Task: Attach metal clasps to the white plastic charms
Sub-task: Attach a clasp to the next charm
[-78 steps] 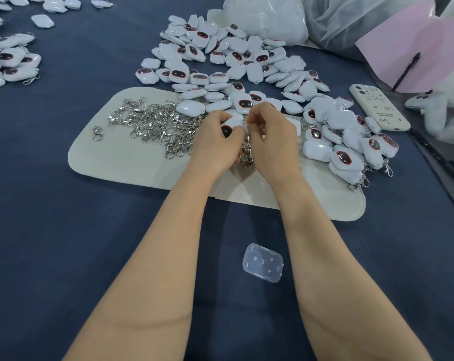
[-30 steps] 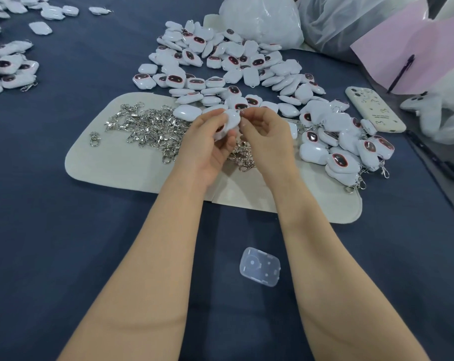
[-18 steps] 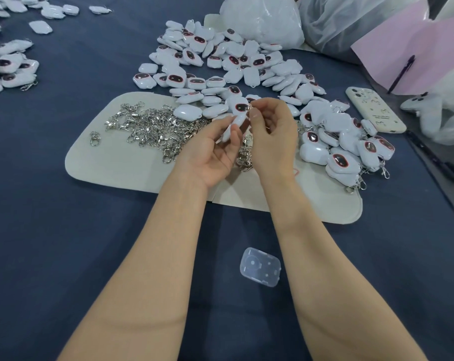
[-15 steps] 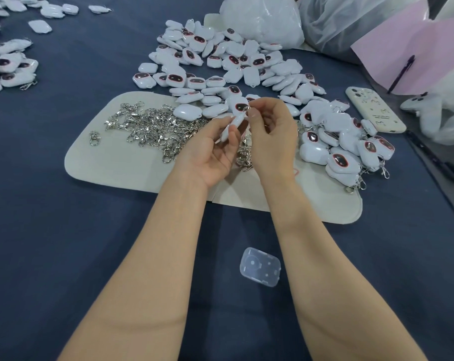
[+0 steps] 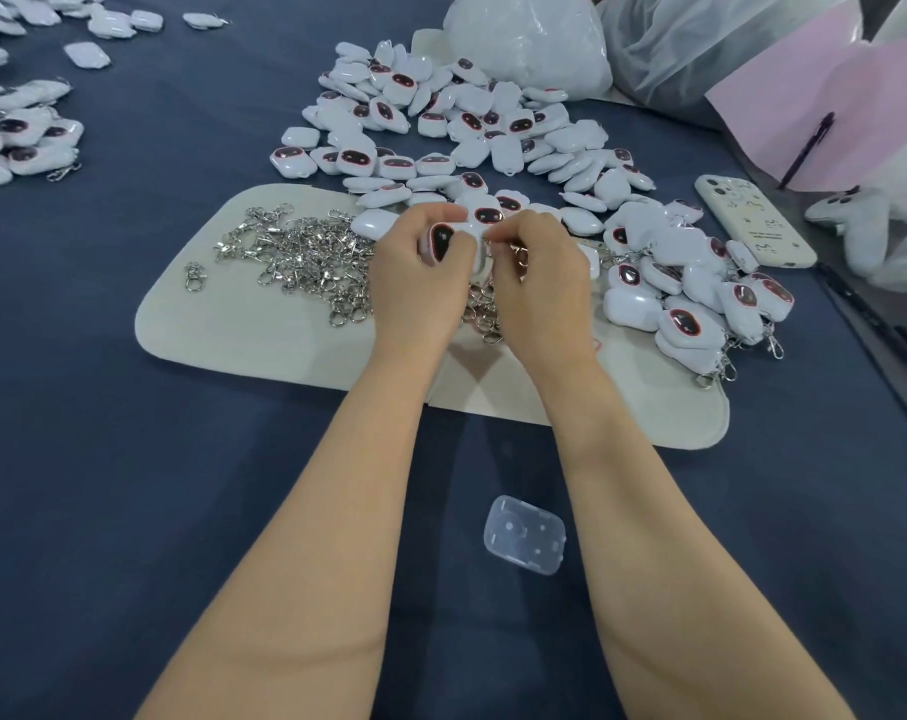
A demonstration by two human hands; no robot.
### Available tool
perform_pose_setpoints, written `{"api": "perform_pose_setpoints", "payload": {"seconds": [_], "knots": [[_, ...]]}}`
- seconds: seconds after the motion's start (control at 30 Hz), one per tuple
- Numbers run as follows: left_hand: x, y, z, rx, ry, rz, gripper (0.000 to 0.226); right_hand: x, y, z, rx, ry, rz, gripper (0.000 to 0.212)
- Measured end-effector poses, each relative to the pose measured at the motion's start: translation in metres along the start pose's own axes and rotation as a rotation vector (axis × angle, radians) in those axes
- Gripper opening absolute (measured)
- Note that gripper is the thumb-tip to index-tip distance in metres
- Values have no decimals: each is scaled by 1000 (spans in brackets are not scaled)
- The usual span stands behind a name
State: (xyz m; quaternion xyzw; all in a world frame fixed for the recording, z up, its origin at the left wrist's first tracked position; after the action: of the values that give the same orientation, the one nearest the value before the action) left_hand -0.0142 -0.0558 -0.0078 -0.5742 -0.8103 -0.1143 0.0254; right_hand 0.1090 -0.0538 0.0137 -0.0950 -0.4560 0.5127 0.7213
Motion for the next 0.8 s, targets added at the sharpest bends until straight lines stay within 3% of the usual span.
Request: {"api": "perform_pose_setpoints", "payload": {"seconds": [0.13,0.27,0.37,0.67,0.8], "knots": [[1,0,1,18,14,-4,18,-1,5,-6,91,99,35,20],[1,0,24,-400,-314,-52,17,-4,23,-22,484,405,167,18],[1,3,29,-613,-399,-64,15,-8,33,-26,680,518,251,12],[-2,11,30,-704,-462,-9,14,-5,26,-27,632,495,176,8],[-3,13,30,-703,-473,8,14,-2,19,-25,502,419,87,14]]}}
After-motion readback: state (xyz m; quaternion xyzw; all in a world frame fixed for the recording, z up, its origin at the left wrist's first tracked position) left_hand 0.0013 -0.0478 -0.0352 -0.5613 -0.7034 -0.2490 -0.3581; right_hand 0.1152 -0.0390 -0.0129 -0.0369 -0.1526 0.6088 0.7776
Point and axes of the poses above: each hand's wrist, its own x-axis towards the middle knuckle, its own y-axis out of the palm, z = x × y, the point moved 7 cm from there along x, towards the middle knuckle, and after that the axes turned 10 degrees about -x, right-handed, at the moved point
